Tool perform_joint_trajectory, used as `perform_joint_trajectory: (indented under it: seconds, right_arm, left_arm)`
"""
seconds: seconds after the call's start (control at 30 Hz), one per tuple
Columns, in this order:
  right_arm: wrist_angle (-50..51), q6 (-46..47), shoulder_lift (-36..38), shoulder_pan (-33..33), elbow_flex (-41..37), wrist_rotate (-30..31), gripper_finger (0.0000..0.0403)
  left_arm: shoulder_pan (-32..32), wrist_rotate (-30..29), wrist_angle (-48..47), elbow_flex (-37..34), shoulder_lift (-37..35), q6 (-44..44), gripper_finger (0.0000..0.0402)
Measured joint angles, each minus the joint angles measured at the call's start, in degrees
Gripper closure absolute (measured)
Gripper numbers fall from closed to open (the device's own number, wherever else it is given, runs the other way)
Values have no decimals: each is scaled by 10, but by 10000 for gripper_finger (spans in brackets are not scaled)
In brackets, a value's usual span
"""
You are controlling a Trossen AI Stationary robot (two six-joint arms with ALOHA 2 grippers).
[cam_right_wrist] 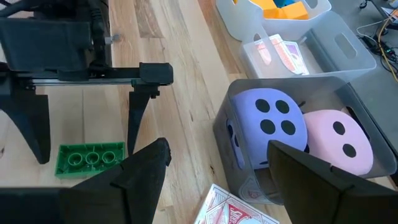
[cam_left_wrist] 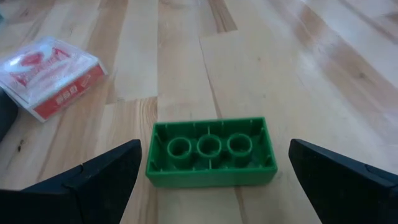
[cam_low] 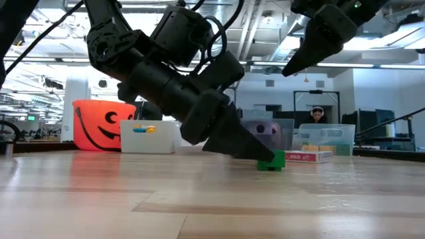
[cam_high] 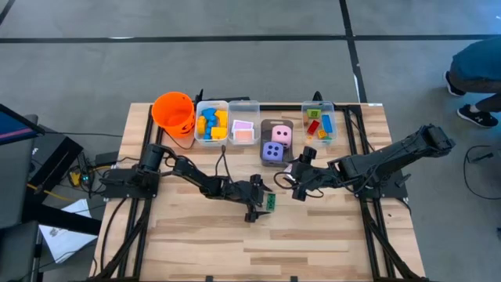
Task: Pick & Place Toys
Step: Put the green game piece into the right transparent bin
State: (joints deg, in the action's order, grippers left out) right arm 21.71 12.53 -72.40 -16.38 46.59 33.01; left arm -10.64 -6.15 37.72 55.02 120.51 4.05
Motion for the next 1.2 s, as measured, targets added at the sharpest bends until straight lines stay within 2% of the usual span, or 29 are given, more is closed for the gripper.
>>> perform_joint_trajectory:
  seconds: [0.63,0.8,1.2]
  right_arm:
    - [1,6,0,0,0,0,132]
    - [1,6,0,0,0,0,132]
    - [1,6,0,0,0,0,132]
  left_arm:
    - [11,0,-21,0,0,-24,4]
    - [14,0,-19,0,0,-62,13]
    - [14,0,-19,0,0,-65,55]
